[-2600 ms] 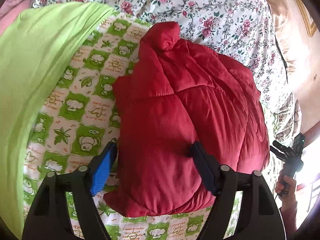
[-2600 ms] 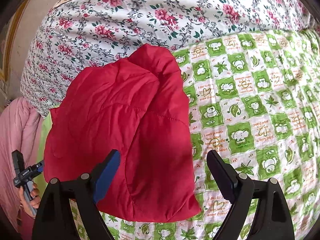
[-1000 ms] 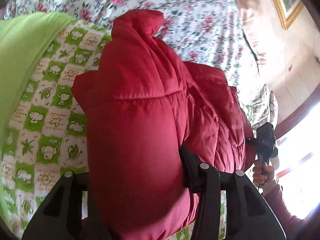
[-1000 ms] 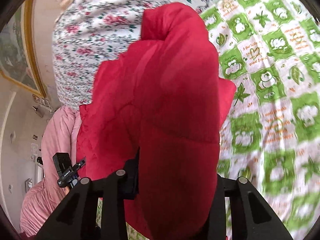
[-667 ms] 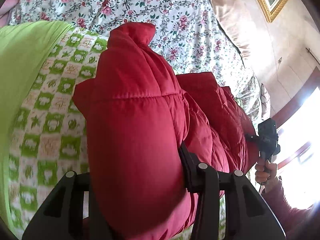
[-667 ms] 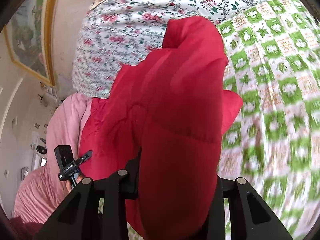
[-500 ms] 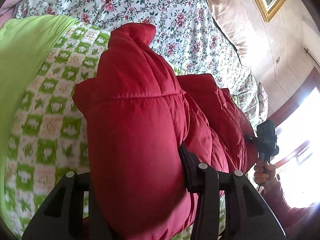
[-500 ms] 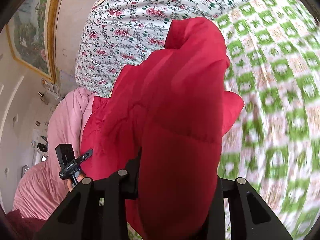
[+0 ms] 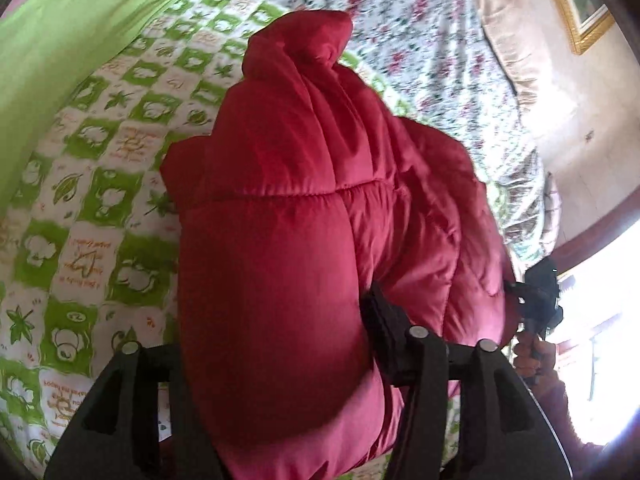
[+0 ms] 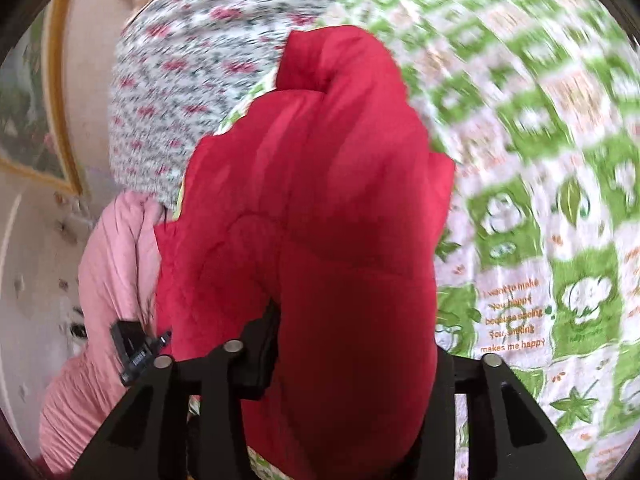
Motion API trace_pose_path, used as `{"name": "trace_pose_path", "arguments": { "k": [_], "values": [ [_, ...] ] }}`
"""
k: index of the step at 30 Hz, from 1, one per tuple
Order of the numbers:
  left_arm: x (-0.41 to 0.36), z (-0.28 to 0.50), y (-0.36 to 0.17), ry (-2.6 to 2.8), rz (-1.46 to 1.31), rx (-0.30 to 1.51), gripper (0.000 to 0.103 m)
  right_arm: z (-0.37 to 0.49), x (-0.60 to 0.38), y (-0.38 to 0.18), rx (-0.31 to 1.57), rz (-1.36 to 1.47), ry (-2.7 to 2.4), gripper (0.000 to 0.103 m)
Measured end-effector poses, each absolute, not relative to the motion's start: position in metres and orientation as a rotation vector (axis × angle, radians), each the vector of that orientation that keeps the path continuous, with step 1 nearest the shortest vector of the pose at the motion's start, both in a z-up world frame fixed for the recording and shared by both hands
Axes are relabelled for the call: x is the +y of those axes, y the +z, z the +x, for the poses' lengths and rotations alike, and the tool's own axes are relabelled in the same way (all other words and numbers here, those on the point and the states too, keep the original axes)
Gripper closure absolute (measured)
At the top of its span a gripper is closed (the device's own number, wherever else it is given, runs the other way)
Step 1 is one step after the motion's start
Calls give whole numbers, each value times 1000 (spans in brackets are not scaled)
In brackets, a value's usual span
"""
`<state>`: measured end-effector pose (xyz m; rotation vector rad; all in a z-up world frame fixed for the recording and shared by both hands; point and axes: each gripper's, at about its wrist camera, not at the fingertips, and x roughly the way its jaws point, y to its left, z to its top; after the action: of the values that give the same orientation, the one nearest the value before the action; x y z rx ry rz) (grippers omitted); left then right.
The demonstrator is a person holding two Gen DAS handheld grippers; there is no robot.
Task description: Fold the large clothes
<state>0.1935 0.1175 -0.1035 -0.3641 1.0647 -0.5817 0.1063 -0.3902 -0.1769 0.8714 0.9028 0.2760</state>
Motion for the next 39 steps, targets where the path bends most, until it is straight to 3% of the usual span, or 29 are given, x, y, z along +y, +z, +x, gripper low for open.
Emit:
{"name": "trace_pose_path", "arguments": {
  "k": [2, 4, 6, 13, 17, 30, 39],
  "values": [
    [115, 190, -104, -560, -352, 1059, 44, 107, -390, -180, 900, 848, 256, 48],
    [112, 187, -104, -513, -317, 1047, 30, 106, -390, -183, 903, 851, 242, 43],
    [110, 184, -105, -481, -294, 1036, 25, 105, -391, -187, 907, 858, 224, 30],
    [108, 180, -96, -359, -175, 975, 1, 96, -395, -189, 896, 879, 194, 23],
    [118, 175, -89, -308, -176, 960, 0, 90, -395, -180, 887, 838, 129, 15],
    [138, 146, -61, -186, -153, 840, 0, 48, -399, -134, 741, 739, -100, 14],
    [77, 125, -26, -327, -22, 745, 0, 50, -337, -82, 641, 506, -107, 14]
  ]
}}
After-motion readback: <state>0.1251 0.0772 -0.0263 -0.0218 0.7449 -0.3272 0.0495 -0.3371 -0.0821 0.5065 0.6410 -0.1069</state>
